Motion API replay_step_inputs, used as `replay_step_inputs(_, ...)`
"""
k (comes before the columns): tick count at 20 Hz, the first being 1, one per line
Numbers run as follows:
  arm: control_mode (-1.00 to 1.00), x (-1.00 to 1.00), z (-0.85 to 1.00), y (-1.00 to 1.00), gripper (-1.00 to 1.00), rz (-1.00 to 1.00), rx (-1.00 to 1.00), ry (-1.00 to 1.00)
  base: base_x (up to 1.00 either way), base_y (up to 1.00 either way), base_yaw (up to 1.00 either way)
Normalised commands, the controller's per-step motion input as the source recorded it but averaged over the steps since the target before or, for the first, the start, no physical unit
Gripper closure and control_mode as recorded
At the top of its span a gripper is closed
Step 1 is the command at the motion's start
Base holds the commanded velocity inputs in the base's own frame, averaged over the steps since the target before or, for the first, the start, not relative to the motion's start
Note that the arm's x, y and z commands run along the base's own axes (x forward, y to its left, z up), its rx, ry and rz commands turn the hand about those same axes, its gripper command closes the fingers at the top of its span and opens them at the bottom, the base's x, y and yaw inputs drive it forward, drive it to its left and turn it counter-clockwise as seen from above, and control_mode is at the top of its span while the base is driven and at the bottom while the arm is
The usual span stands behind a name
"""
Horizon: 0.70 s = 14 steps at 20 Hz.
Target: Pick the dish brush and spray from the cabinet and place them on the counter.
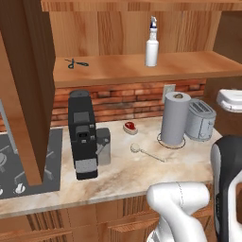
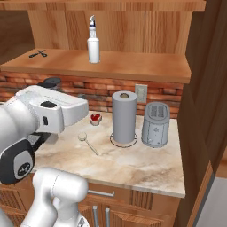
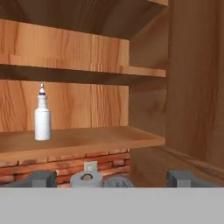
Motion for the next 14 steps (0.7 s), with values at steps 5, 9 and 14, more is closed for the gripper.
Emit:
replay_step_inputs(5,-1.0,-0.37,0.29,0.25,-1.0,0.0,0.13,-0.2,0.0,0.0,0.0)
replay_step_inputs(9,-1.0,-0.22,0.28,0.3,-1.0,0.01,0.09,-0.15,0.0,0.0,0.0)
replay_step_inputs(14,-1.0,-0.03,0.32,0.3,-1.0,0.05,0.02,-0.05,0.0,0.0,0.0)
